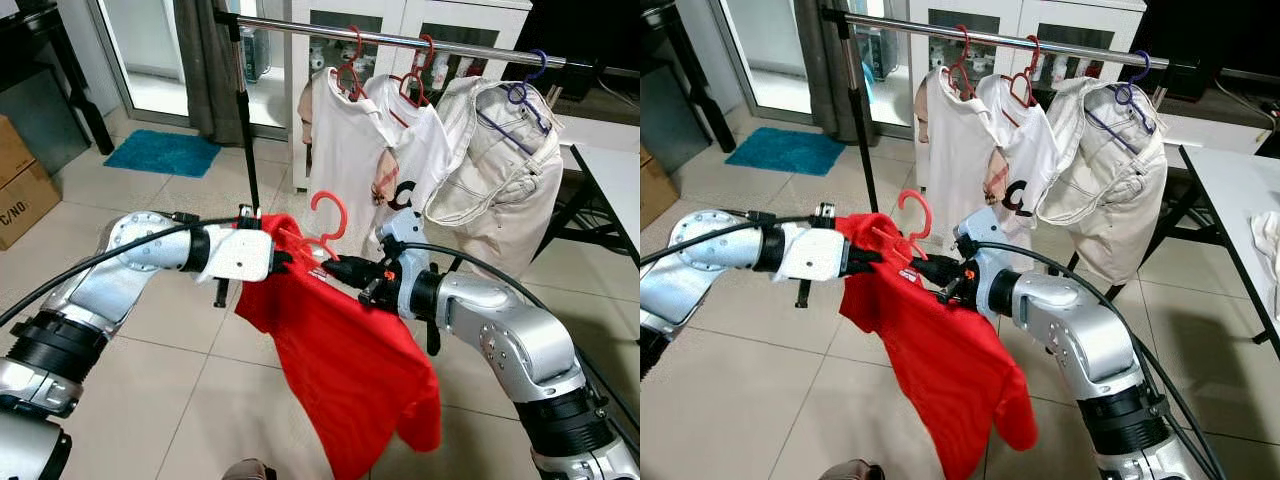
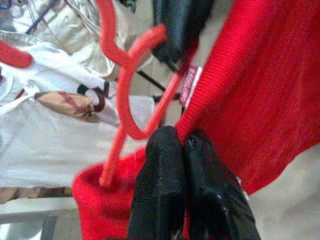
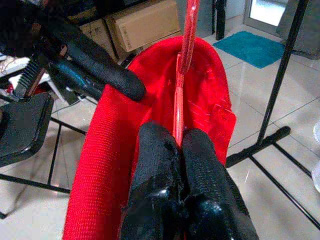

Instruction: Hang hanger

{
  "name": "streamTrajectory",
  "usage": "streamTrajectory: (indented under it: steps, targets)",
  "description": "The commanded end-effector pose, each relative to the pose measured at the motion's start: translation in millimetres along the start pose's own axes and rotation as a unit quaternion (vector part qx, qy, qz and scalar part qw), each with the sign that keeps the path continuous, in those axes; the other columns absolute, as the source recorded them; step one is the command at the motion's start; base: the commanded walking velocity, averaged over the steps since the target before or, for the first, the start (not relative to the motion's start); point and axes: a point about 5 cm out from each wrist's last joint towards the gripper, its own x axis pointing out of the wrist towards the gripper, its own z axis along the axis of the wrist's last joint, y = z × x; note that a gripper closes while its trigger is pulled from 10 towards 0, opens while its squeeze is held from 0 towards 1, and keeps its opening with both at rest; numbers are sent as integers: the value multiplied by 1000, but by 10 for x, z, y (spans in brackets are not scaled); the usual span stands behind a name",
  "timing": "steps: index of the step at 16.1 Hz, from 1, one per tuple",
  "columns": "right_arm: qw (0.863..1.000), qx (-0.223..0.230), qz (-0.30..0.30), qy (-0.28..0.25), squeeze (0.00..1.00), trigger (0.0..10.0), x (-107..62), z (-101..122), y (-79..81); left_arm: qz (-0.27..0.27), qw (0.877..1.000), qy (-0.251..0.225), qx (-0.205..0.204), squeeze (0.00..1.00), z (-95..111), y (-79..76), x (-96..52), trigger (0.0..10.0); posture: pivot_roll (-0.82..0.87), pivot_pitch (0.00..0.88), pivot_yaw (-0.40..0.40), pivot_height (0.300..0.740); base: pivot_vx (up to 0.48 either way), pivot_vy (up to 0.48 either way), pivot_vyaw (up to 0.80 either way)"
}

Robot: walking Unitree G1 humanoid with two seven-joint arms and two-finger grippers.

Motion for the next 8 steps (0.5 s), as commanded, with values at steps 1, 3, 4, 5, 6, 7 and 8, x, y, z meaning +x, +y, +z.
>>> streamTrajectory:
  steps: [1, 3, 4, 5, 6, 7, 8]
  targets:
    - [1000, -13, 5, -21, 0, 10000, -13, 75, 24, -6, 1000, 3, 6, 0, 61, 66, -20, 0, -36, 0, 13, 740, 0, 0, 0]
    - [1000, -10, 4, -25, 0, 10000, -17, 85, 19, -25, 998, 49, 5, 0, -25, 52, -90, 0, -37, 0, 15, 740, 0, 0, 0]
    - [1000, -10, 4, -25, 0, 10000, -24, 82, 17, -27, 997, 72, 5, 0, -74, 65, -149, 0, -37, 0, 16, 740, 0, 0, 0]
    - [1000, -10, 4, -25, 0, 10000, -27, 79, 18, -29, 996, 84, 3, 0, -101, 74, -189, 0, -37, 0, 16, 740, 0, 0, 0]
    - [1000, -10, 5, -26, 0, 10000, -28, 77, 20, -28, 995, 96, 0, 0, -128, 98, -243, 0, -36, 0, 17, 740, 0, 0, 0]
    - [1000, -11, 6, -26, 0, 10000, -24, 74, 25, -21, 994, 104, -1, 0, -135, 138, -286, 0, -36, 0, 17, 740, 0, 0, 0]
    - [1000, -12, 7, -25, 0, 10000, -22, 71, 26, -17, 994, 108, 0, 0, -135, 161, -302, 0, -36, 0, 18, 740, 0, 0, 0]
